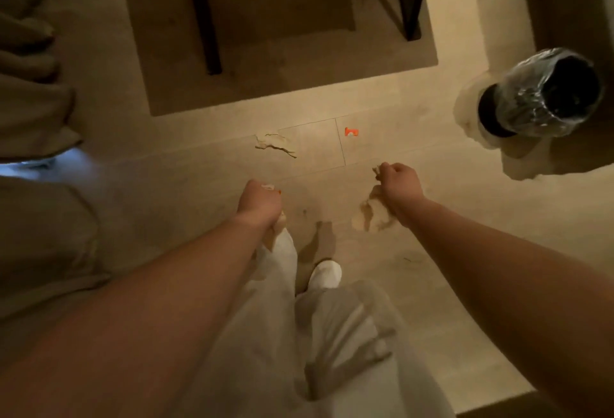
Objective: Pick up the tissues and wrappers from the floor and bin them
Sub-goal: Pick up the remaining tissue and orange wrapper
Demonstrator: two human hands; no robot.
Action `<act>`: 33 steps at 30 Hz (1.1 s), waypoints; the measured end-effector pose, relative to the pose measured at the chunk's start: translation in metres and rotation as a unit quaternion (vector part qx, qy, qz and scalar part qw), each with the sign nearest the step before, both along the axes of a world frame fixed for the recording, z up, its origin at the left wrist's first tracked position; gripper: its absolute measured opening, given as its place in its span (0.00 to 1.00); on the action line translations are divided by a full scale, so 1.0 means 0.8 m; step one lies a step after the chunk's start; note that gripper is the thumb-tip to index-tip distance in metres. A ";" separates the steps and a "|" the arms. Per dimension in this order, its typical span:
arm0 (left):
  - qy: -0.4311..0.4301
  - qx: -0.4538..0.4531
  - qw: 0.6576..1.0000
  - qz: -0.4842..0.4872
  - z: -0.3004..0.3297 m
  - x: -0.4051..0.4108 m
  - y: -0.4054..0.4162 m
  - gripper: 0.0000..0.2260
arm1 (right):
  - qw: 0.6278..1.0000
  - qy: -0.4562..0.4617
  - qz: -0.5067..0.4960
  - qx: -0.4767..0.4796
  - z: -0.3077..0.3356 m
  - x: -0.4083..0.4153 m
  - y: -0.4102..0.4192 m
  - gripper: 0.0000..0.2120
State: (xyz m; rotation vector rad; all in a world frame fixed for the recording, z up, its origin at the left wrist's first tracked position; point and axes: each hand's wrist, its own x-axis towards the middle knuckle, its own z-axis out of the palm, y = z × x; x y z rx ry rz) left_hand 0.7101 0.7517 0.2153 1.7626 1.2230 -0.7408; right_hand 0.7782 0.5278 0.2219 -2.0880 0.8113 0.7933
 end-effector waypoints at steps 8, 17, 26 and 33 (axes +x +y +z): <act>0.050 0.016 0.988 -0.147 -0.125 0.090 0.019 0.18 | 0.998 0.001 -0.056 0.011 -0.138 0.076 -0.003 0.09; 0.060 0.038 0.972 -0.225 -0.357 0.156 0.015 0.32 | 0.998 0.035 0.043 -0.027 -0.365 0.148 -0.021 0.24; -0.005 0.083 0.962 -0.261 -0.582 0.189 0.023 0.35 | 0.975 0.009 0.198 -0.099 -0.579 0.199 -0.049 0.36; -0.089 0.135 0.964 -0.210 -0.666 0.189 0.025 0.18 | 0.942 -0.056 0.299 -0.142 -0.657 0.223 -0.073 0.33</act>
